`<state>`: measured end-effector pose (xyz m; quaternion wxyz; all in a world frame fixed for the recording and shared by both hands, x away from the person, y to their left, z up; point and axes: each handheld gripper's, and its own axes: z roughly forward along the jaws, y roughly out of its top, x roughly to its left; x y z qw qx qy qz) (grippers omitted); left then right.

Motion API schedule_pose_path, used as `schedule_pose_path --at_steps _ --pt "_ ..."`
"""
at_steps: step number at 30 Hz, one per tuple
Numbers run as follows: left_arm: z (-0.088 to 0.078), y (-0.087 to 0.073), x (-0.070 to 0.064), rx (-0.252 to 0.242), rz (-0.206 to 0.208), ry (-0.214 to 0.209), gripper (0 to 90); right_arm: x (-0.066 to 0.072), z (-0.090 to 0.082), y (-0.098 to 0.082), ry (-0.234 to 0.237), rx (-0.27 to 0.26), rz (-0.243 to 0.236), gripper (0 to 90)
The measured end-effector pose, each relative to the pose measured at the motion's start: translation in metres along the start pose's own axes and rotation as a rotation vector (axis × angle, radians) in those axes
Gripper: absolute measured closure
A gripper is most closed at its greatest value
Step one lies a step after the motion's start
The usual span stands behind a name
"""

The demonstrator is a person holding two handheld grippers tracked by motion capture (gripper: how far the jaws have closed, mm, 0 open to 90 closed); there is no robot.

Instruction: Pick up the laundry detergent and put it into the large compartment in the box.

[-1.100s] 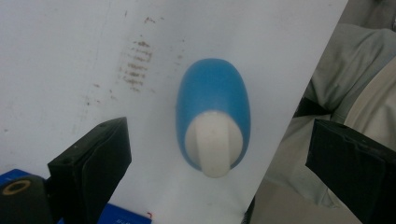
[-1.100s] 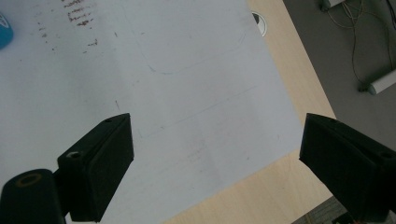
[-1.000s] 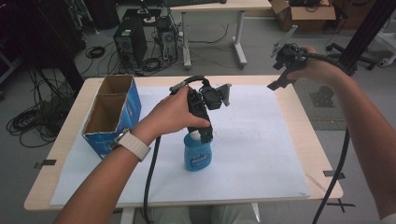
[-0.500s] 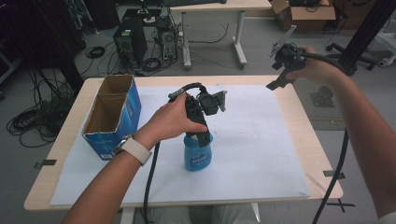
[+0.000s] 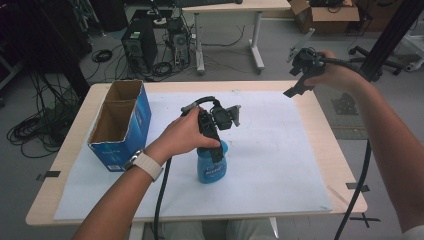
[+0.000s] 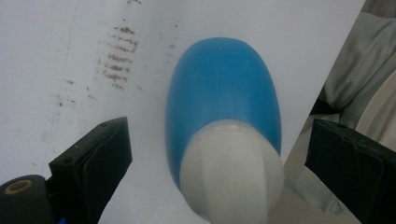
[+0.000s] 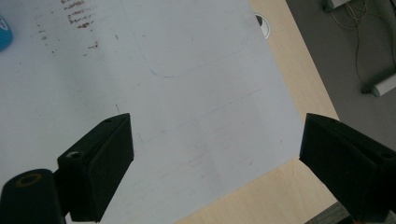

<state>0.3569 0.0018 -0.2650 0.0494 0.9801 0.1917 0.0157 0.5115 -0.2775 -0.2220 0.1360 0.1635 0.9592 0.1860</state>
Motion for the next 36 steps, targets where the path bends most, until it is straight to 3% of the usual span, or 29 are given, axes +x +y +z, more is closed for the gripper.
schedule_pose_path --at_steps 25,36 --pt "0.016 0.001 0.001 0.006 -0.001 -0.004 10.1 -0.001 0.000 0.000 0.003 -0.009 0.006 10.0" --pt "0.017 0.001 0.001 0.004 0.013 0.020 16.2 -0.001 -0.001 0.000 0.000 -0.008 0.007 10.0"
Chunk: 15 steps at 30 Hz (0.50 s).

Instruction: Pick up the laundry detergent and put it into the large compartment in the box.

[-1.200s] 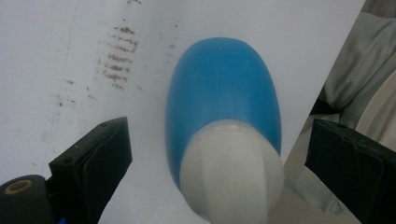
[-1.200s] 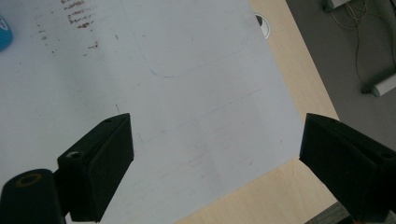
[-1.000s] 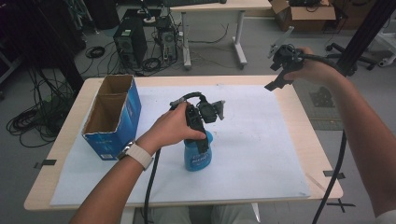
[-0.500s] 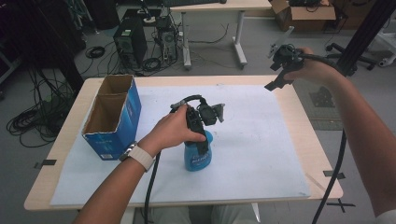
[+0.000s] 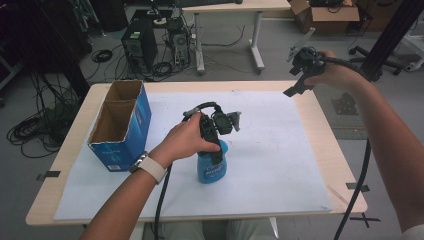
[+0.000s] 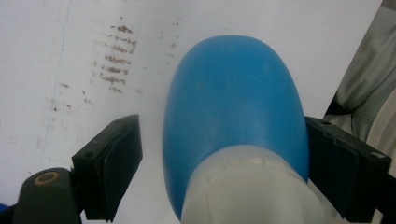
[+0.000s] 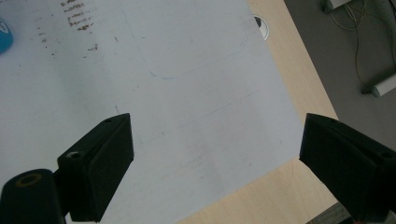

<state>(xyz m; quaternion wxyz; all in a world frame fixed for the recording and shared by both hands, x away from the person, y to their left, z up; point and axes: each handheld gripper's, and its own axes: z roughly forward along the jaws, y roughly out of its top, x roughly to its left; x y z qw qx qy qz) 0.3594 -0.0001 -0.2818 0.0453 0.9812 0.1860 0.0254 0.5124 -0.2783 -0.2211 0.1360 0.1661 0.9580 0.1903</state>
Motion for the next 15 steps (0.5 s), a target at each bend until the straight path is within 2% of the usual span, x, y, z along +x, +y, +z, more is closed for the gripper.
schedule_pose_path --at_steps 15 --pt "-0.0004 -0.0008 0.0009 -0.004 -0.001 0.005 22.8 0.0006 -0.0003 0.0008 0.000 -0.001 0.000 10.0"
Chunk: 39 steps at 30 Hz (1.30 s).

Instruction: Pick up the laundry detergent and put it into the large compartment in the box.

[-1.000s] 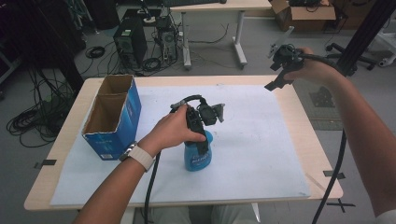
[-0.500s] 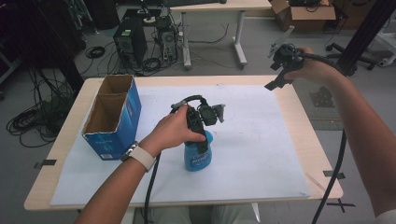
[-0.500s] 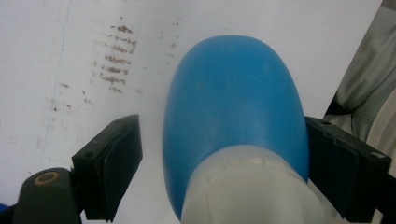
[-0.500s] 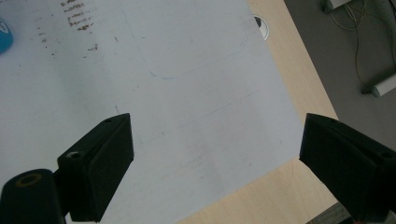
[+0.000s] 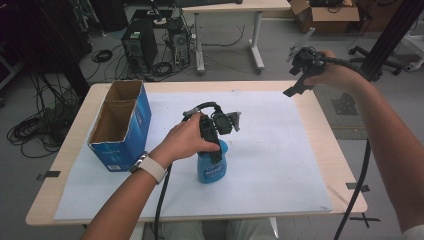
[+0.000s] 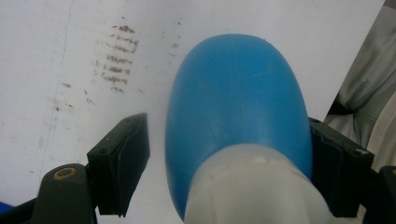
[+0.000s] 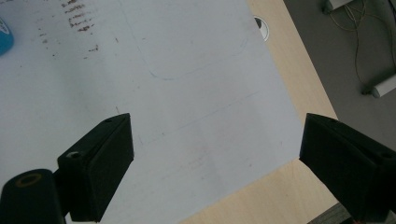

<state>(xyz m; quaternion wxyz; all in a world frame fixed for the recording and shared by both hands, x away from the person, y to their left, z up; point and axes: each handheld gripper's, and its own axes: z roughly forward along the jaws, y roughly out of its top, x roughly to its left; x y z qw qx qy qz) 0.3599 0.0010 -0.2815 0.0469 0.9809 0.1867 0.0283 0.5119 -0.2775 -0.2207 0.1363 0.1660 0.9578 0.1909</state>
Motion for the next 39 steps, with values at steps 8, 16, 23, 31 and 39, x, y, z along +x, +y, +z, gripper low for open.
schedule_pose_path --at_steps 8,16,23,31,39 --pt "0.0000 0.0001 0.0004 -0.003 0.000 0.000 26.6 0.0005 0.0003 0.0010 0.001 -0.002 -0.003 10.0" --pt "-0.0007 0.0002 0.0001 -0.006 0.000 -0.009 30.2 0.0006 -0.0002 0.0002 0.000 -0.001 0.000 10.0" --pt "-0.0015 0.0001 -0.0001 -0.009 0.015 -0.013 33.5 0.0012 0.0002 0.0007 0.001 0.001 -0.002 10.0" --pt "-0.0025 -0.0002 -0.0019 -0.010 0.022 -0.010 36.8 0.0016 -0.0001 0.0007 0.001 -0.001 -0.002 10.0" --pt "-0.0032 -0.0002 -0.0027 0.002 0.010 -0.008 37.2 0.0022 0.0007 0.0003 0.003 0.001 0.000 10.0"
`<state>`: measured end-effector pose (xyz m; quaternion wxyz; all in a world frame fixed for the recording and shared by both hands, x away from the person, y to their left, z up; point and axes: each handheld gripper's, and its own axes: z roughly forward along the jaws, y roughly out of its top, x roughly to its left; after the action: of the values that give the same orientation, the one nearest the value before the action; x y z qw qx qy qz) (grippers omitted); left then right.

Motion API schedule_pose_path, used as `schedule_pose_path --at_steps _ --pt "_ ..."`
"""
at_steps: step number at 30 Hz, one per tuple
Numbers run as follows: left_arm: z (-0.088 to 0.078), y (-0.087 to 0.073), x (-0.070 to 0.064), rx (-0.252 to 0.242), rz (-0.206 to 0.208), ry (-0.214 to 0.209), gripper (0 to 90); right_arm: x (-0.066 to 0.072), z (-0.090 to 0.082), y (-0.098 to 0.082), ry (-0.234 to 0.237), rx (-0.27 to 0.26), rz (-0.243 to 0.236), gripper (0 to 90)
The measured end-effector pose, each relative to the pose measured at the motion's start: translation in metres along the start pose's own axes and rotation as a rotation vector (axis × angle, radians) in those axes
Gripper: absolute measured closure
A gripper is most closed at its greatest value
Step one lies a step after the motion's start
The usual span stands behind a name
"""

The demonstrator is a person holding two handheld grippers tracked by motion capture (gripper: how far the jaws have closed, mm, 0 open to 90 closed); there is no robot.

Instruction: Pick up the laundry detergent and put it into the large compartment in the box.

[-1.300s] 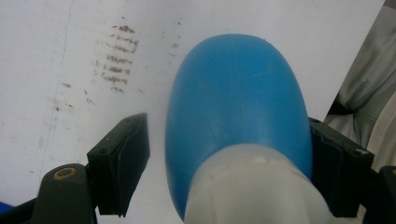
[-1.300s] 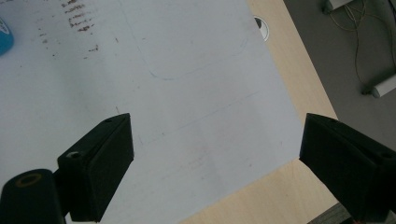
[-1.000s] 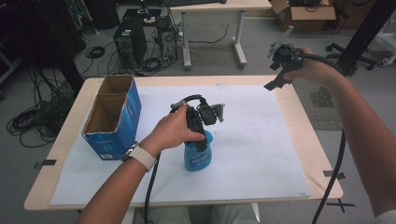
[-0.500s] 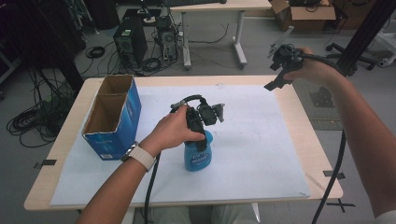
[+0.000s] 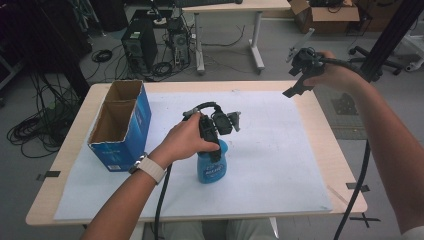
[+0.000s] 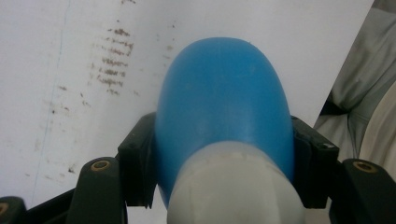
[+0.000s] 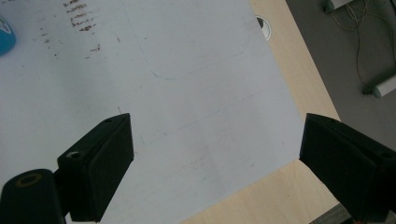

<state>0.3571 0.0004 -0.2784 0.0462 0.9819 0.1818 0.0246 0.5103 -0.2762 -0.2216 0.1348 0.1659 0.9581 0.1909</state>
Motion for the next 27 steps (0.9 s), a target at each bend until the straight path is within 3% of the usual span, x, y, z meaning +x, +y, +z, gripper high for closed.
schedule_pose_path --at_steps 5,14,18,24,27 --pt "-0.002 0.001 -0.002 0.007 -0.008 0.002 37.3 0.000 0.001 0.000 0.002 0.000 0.001 10.0" --pt "-0.024 -0.001 -0.004 -0.006 -0.072 0.009 37.3 0.002 0.002 0.000 0.002 0.004 -0.001 10.0" --pt "-0.044 -0.005 -0.002 -0.026 -0.128 0.019 37.4 0.003 0.001 -0.001 0.002 0.002 0.000 10.0" --pt "-0.068 -0.009 0.000 -0.023 -0.170 0.035 37.3 0.005 -0.001 -0.001 0.002 0.001 0.000 10.0" --pt "-0.084 -0.011 0.003 -0.026 -0.209 0.043 37.3 0.006 -0.001 -0.001 0.003 0.000 -0.003 10.0"
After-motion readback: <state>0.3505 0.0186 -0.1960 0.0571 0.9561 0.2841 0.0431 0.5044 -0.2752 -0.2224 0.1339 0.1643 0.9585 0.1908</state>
